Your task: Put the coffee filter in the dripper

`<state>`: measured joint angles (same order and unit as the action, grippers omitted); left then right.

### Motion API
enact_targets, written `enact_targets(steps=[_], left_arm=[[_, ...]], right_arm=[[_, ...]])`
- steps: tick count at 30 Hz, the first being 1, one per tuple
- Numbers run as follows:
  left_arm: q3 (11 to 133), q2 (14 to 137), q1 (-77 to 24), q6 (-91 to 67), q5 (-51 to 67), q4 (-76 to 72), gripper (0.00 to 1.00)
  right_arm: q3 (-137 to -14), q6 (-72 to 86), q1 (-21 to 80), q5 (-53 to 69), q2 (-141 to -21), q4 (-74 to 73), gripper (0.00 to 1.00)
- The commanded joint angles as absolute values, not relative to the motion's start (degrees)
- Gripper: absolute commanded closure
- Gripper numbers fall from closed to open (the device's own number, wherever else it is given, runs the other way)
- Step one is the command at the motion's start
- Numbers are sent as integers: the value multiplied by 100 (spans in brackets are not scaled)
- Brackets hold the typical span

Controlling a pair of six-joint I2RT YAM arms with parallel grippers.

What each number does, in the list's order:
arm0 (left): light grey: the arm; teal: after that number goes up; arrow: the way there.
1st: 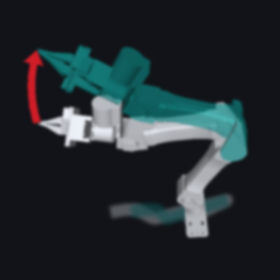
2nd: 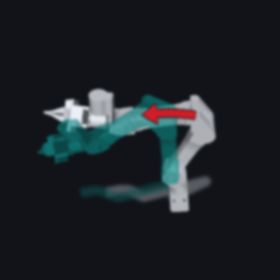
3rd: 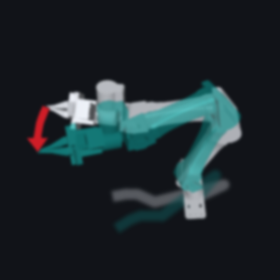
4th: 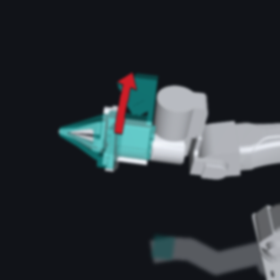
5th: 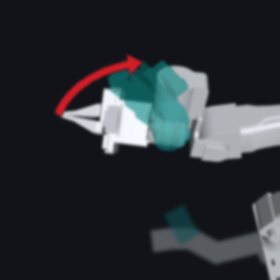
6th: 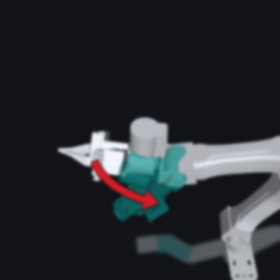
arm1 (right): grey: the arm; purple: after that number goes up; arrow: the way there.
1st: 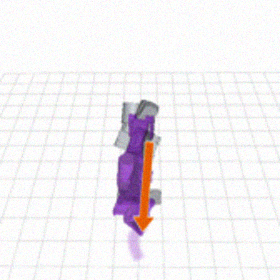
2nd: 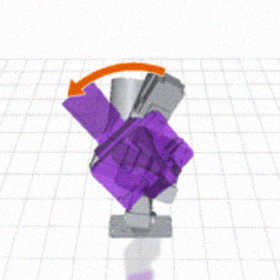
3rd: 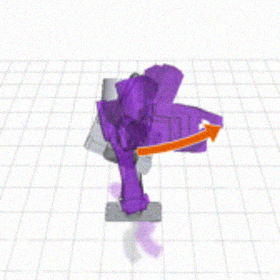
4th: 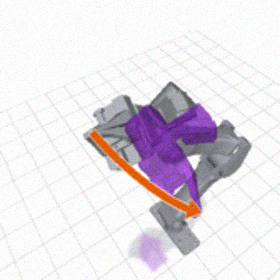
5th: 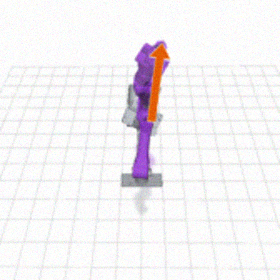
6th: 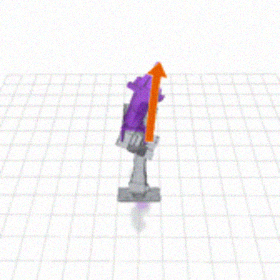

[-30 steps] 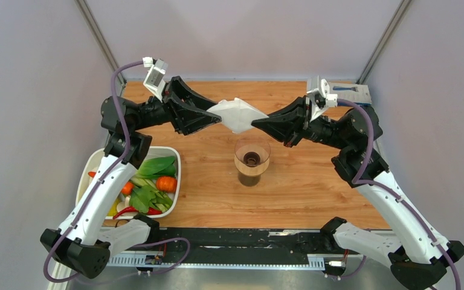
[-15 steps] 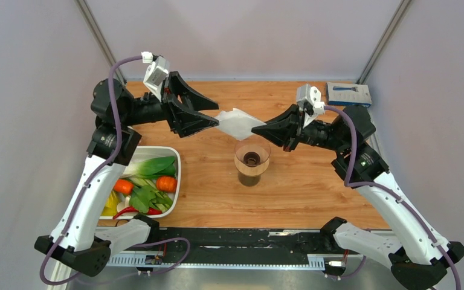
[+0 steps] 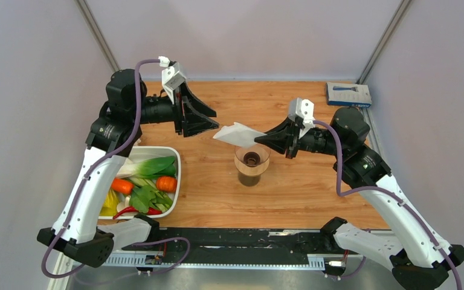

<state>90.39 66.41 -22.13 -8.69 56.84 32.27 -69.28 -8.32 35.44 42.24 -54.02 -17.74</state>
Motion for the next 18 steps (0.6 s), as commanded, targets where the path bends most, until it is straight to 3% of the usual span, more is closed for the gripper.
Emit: enact_targets(steps=[1,18], left_arm=[[9315,6652,-2306,-526,5658,3441,46],[9480,6839,-2779,103,5279,4030,53]], right_arm=[[-7069,-1003,3522,4430,-5407,-1856,100],[-7169,-1011,3523,4526,-5509,-1945,100]])
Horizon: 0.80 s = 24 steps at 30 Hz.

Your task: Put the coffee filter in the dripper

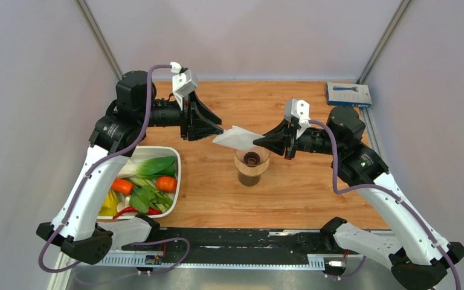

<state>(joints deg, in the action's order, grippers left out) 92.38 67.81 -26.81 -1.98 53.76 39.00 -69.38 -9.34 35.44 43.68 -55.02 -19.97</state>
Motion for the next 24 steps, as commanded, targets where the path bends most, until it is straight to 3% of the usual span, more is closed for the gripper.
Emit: enact_targets(steps=[1,24], left_arm=[[9478,6843,-2813,155,5254,4041,53],[9679,7231,-3552,1115,4278,4888,55]], right_arm=[[-7184,-1011,3524,4531,-5515,-1944,100],[-7295,-1056,3524,4733,-5703,-2068,100]])
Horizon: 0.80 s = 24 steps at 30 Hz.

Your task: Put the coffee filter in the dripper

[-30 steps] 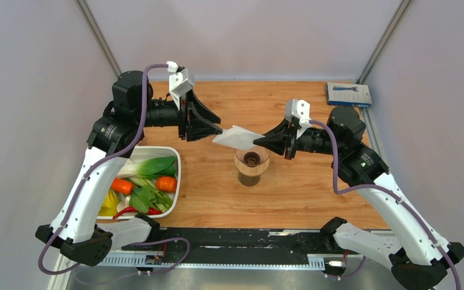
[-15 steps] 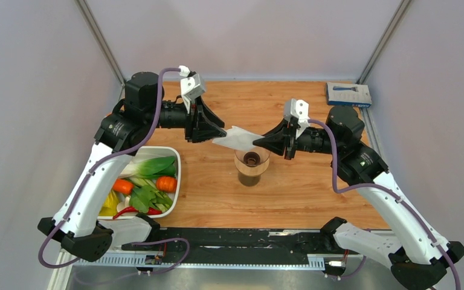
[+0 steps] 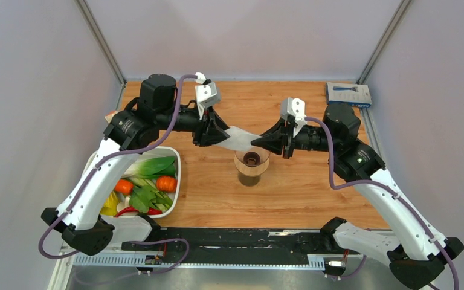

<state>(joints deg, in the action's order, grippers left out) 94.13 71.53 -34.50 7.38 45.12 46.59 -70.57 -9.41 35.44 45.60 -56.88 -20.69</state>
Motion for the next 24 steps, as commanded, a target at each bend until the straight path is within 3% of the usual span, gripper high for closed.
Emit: enact_targets(steps=[1,2,5,6,7,11,14,21,24], left_arm=[[9682,7259,-3569,1129,4249,4940,55],[9678,7284,-3584,1139,4251,4964,56],[9646,7309,-3595,963,4396,4890,95],[9563,7290,-3595,606,4400,4670,97],[9497,7266,-3590,404,4363,4532,99],[8747,6938,-3301,-1097,4355,3306,100],[7923,6644,-2672,-2751,4687,1826,100],[6826,6506,-2369,-5539,5229,-584,100],[6677,6507,-2373,-5966,5207,-1103,100]], right_arm=[[-7308,-1069,3524,4729,-5716,-2077,100],[-7326,-1086,3524,4729,-5741,-2091,100],[-7363,-1083,3524,4517,-5812,-2093,100],[-7367,-1025,3524,4247,-5841,-2082,96],[-7380,-917,3519,3887,-5863,-2072,87],[-7326,-713,3295,3625,-5788,-1986,26],[-7146,-842,3279,3344,-5570,-1884,2],[-6890,-1367,3398,2739,-5498,-1679,0],[-6891,-1674,3617,2462,-5573,-1657,0]])
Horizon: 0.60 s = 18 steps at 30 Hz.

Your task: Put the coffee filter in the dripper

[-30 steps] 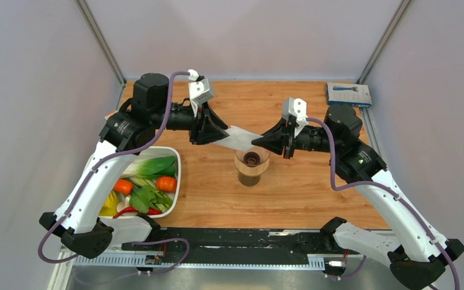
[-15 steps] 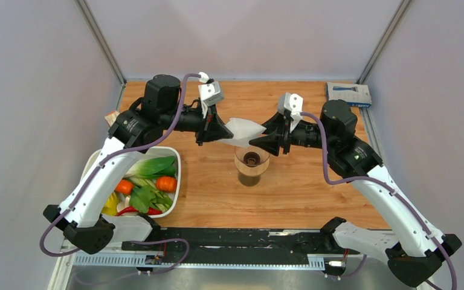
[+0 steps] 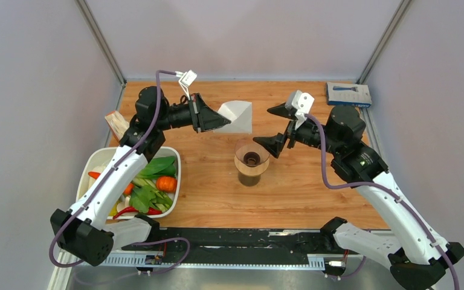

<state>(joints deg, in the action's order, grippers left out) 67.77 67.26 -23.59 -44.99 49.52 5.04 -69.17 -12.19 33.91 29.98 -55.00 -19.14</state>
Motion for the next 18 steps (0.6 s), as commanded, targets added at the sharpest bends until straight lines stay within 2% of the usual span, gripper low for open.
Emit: enact_targets(steps=[1,7,10,14,18], left_arm=[[6670,6518,-2371,-6016,5198,-1131,100],[6697,6509,-2413,-6087,5095,-1159,100],[6703,6520,-2504,-6021,5078,-1086,100],[6692,6534,-2655,-5967,5027,-867,100],[6646,6562,-2669,-6155,4899,-692,100]], right_arm=[[-6886,-1788,3725,2368,-5593,-1642,0],[-6935,-2497,4320,1772,-5773,-1591,0],[-7018,-2659,4412,1672,-5884,-1497,3],[-7127,-3024,4600,1370,-6015,-1421,13],[-7119,-3581,4927,853,-6066,-1392,28]])
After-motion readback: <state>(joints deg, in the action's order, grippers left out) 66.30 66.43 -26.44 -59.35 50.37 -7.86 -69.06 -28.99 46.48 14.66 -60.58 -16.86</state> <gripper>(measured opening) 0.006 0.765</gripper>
